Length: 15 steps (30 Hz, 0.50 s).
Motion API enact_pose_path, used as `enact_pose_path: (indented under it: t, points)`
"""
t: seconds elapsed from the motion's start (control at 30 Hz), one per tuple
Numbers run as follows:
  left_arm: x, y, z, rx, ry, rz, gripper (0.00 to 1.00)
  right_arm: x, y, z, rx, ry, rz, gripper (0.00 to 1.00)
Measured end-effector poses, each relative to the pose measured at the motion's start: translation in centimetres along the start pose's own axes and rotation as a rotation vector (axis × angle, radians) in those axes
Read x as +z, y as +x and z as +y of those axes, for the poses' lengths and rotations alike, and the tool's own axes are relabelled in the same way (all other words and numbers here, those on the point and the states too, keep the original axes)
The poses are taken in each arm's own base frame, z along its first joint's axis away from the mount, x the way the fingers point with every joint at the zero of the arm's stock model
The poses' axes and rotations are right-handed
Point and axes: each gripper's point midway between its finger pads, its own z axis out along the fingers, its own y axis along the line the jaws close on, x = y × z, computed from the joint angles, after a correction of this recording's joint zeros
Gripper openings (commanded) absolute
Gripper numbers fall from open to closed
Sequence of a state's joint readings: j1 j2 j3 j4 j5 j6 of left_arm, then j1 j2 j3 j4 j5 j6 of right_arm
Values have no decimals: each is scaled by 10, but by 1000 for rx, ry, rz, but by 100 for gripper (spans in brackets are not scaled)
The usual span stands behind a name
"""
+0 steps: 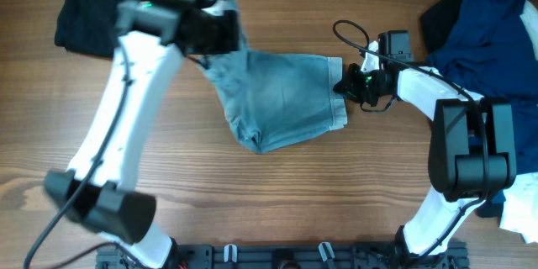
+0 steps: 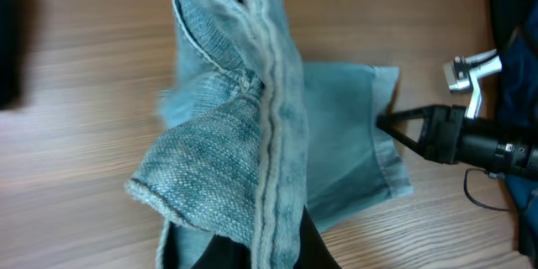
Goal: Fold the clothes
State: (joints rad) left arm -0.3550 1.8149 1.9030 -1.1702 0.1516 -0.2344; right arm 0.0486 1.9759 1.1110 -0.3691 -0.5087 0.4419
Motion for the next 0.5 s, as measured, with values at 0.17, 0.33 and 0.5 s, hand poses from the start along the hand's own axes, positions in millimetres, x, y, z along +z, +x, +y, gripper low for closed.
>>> enact_pose_path:
  t: [0.17, 0.33, 0.5]
  points:
    - [87, 21, -51, 74, 47, 116, 5, 0, 0, 0, 3, -2, 1, 7]
    - [162, 54, -76, 74, 48, 226, 7, 0, 0, 0, 3, -3, 1, 7]
    - [188, 60, -86, 64, 67, 233, 23, 0, 0, 0, 3, -3, 2, 7]
